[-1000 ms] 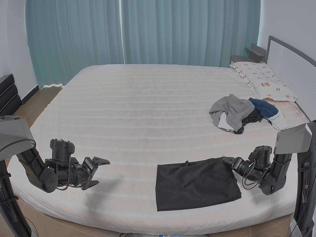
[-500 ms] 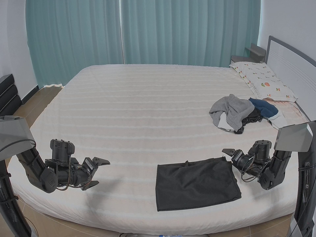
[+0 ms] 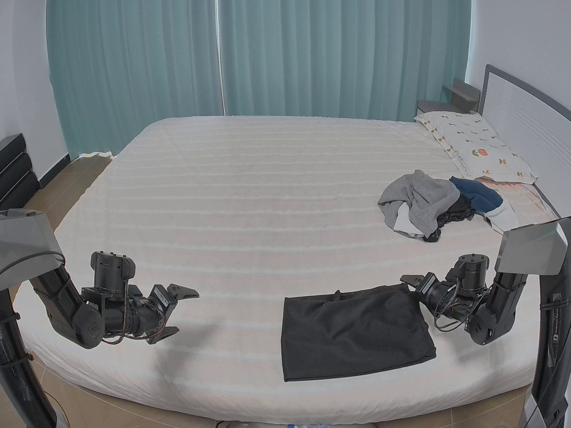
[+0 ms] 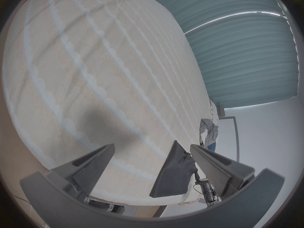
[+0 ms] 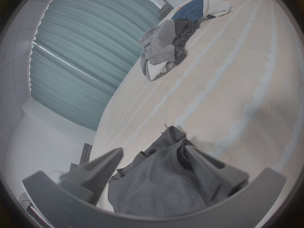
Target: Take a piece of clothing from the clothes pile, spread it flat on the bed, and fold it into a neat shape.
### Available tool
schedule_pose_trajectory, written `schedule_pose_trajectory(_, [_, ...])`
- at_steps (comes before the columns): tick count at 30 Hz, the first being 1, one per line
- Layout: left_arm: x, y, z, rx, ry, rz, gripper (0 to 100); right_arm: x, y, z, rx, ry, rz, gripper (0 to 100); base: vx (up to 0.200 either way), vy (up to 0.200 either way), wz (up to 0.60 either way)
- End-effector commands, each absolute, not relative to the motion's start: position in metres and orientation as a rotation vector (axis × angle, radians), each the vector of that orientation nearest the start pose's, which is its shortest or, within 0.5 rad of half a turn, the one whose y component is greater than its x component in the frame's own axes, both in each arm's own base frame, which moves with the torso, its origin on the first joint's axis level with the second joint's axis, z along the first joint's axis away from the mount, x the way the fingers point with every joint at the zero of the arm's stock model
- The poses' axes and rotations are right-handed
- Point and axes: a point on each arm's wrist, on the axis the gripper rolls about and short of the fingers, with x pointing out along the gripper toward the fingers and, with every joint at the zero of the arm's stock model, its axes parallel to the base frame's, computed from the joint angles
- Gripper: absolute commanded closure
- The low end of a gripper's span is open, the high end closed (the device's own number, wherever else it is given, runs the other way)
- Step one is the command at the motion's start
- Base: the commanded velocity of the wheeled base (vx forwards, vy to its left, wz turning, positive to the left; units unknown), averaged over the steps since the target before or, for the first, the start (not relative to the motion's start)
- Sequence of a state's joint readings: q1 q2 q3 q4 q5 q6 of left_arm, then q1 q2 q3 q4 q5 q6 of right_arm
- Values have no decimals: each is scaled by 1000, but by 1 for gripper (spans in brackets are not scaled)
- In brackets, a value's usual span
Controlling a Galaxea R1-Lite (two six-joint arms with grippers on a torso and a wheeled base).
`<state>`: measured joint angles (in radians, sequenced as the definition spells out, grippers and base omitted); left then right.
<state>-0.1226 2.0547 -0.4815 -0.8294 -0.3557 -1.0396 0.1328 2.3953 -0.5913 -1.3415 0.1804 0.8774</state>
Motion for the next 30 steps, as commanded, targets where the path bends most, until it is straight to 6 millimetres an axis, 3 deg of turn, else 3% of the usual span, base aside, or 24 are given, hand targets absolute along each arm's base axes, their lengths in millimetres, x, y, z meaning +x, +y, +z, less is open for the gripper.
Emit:
schedule_pose_trajectory(1, [286,-43,22,-1057,919,-27,0,342,51,-31,863,575,84,100,0,0,0])
schedule_pose_trajectory(14, [286,-43,22,-1059,920,-26,0,345,29,-25,878,531,18,100,0,0,0])
schedule_pose_trajectory(29, [286,-43,22,-1059,920,-27,0,345,28,-28,877,550,3,100,0,0,0])
schedule_pose_trajectory(30, [286,-43,22,-1059,920,-26,0,344,28,-28,877,555,1,0,0,0,0])
